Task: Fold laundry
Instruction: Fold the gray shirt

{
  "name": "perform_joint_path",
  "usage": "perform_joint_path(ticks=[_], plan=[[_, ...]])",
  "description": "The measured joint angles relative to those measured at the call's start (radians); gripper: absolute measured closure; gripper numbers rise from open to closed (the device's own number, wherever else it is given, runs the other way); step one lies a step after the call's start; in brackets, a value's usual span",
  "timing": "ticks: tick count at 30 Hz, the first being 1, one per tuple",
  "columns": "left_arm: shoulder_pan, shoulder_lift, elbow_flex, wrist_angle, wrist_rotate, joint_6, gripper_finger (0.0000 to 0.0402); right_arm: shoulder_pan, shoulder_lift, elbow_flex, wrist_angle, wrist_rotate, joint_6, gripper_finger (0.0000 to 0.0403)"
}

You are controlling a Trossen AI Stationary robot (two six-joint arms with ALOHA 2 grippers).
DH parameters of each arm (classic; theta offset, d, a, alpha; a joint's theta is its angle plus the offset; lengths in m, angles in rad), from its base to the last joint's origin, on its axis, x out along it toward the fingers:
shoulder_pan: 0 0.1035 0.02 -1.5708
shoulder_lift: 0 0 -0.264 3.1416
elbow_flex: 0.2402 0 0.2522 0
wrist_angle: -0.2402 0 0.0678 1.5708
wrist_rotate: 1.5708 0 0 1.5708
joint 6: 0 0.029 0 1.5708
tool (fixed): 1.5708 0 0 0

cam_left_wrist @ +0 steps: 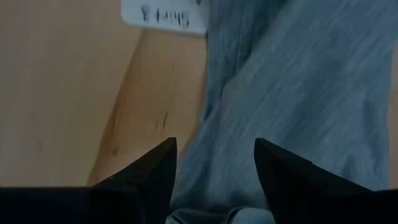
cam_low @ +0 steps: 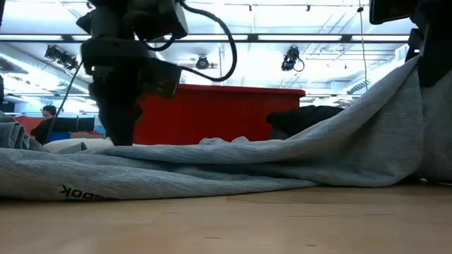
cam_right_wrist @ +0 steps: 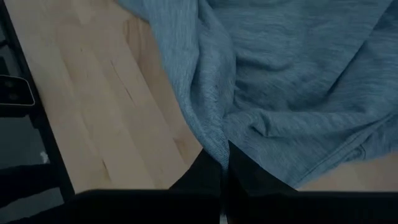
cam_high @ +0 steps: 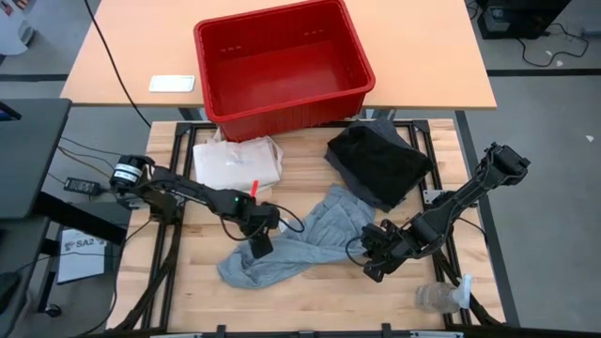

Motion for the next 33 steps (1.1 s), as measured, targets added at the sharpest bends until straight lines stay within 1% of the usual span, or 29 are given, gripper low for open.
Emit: perform_joint_path(ticks=[2,8,13,15,18,20,22,23,25,26,29,31,33], plan=[[0.0,0.0,-0.01,0.019,-0.008,0.022,0.0186,0.0,0.0,0.0,0.003,0.001,0.001,0.04],[0.014,0.0,-0.077,0.149,-0.011,0.071,0.0202,0.0,0.0,0.0,0.007,-0.004,0.001,0.0399],[0.029,-0.002,-0.142,0.22,0.018,0.078,0.022,0.0,0.0,0.0,0.007,-0.008,0.001,0.0399],[0.035,-0.006,-0.17,0.254,0.032,0.079,0.0235,0.0,0.0,0.0,0.007,-0.008,0.001,0.0399],[0.039,-0.006,-0.187,0.274,0.054,0.079,0.028,-0.001,0.0,0.0,0.007,-0.008,0.001,0.0399],[0.037,-0.004,-0.188,0.289,0.076,0.073,0.0327,-0.007,0.0,0.0,0.006,-0.009,-0.004,0.0398],[0.03,-0.002,-0.191,0.321,0.13,0.055,0.0378,-0.017,0.0,0.0,0.0,-0.008,-0.007,0.0398],[0.023,0.001,-0.184,0.321,0.149,0.045,0.0388,-0.025,0.0,0.0,-0.009,-0.007,-0.007,0.0398],[0.01,-0.002,-0.152,0.252,0.158,0.033,0.0393,-0.039,0.0,0.0,-0.024,-0.007,-0.005,0.0399],[0.002,-0.015,-0.126,0.19,0.137,0.033,0.0396,-0.045,0.0,0.0,-0.033,-0.003,0.002,0.0399],[-0.022,-0.067,-0.016,-0.02,0.004,0.056,0.0398,-0.056,0.0,0.009,-0.087,0.028,0.029,0.0399],[-0.037,-0.107,0.059,-0.191,-0.085,0.069,0.0399,-0.066,0.0,0.027,-0.132,0.043,0.035,0.0399],[-0.043,-0.144,0.144,-0.313,-0.154,0.073,0.0399,-0.079,0.0,0.055,-0.199,0.045,0.029,0.04]])
